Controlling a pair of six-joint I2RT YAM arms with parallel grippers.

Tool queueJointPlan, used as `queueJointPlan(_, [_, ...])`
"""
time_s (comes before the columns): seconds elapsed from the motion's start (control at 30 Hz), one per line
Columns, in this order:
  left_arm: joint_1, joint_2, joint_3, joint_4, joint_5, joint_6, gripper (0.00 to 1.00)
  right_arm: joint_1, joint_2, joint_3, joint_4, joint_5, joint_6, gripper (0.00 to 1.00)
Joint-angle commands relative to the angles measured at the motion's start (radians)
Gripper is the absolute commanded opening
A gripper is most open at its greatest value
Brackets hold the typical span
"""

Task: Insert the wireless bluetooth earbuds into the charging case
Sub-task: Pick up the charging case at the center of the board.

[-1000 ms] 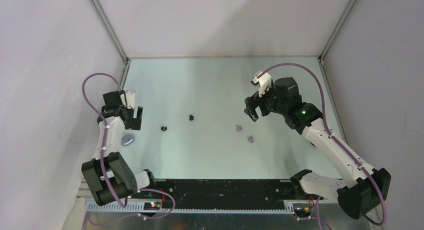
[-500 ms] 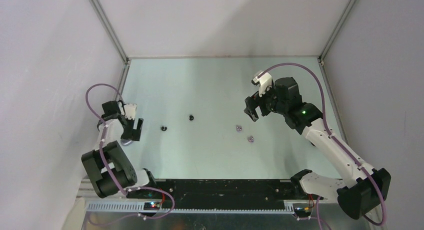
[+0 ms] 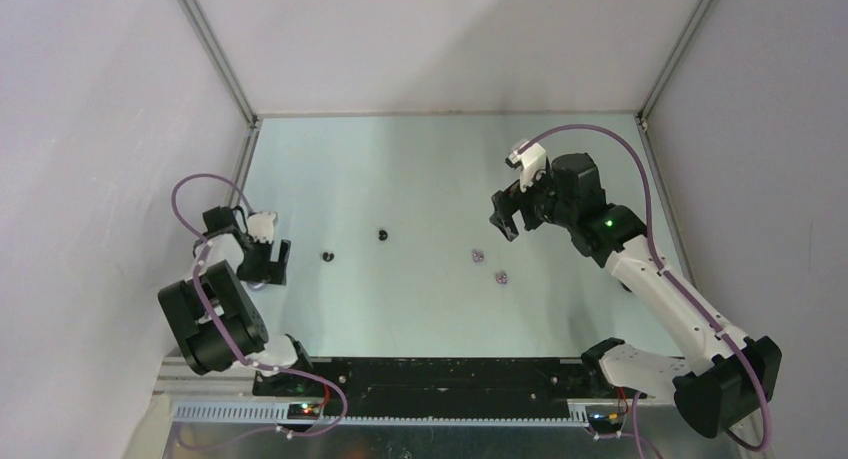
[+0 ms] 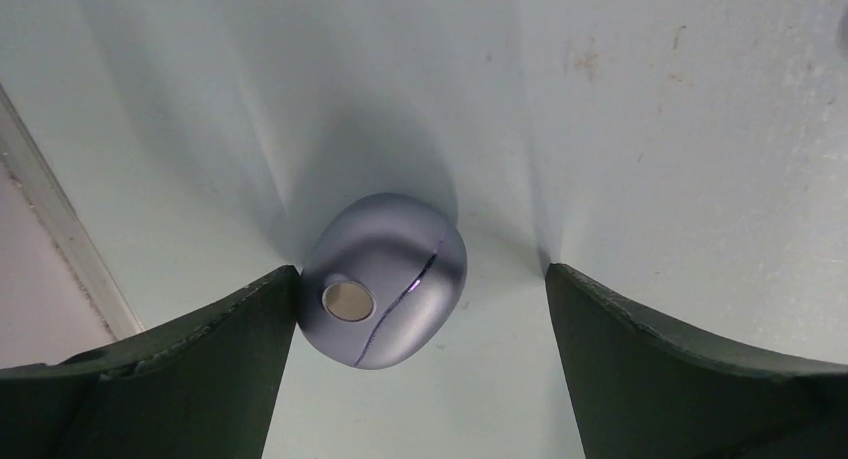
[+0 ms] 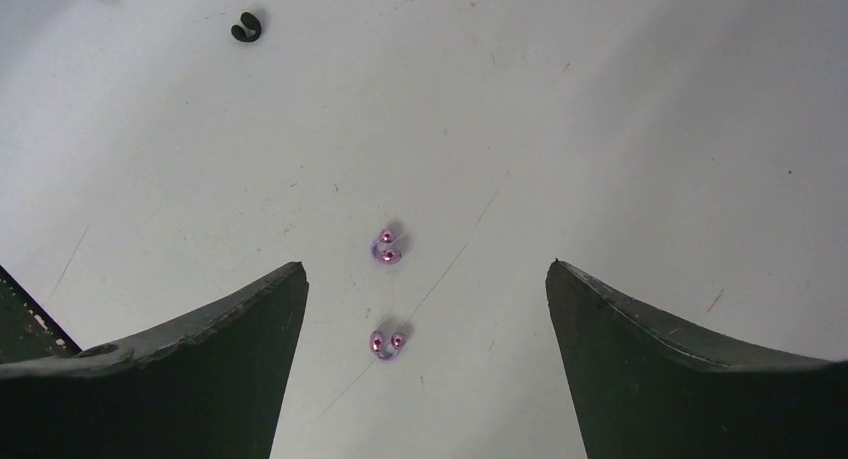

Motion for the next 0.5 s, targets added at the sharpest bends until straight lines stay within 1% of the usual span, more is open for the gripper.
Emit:
queueJointPlan(0.0, [0.008, -0.054, -0.022, -0.025, 0.063, 0.02, 0.99, -0.007, -0.01, -0.001, 0.04, -0.015, 0.012, 0.94])
queueJointPlan(0.17, [0.008, -0.134, -0.027, -0.101, 0.127, 0.04, 0.99, -0.007, -0.012, -0.001, 0.04, -0.017, 0.011, 0.93])
queueJointPlan(0.47, [0.009, -0.198, 0.011, -0.191, 0.218, 0.048, 0.99, -0.014, -0.025, -0.001, 0.039, -0.023, 0.014, 0.94])
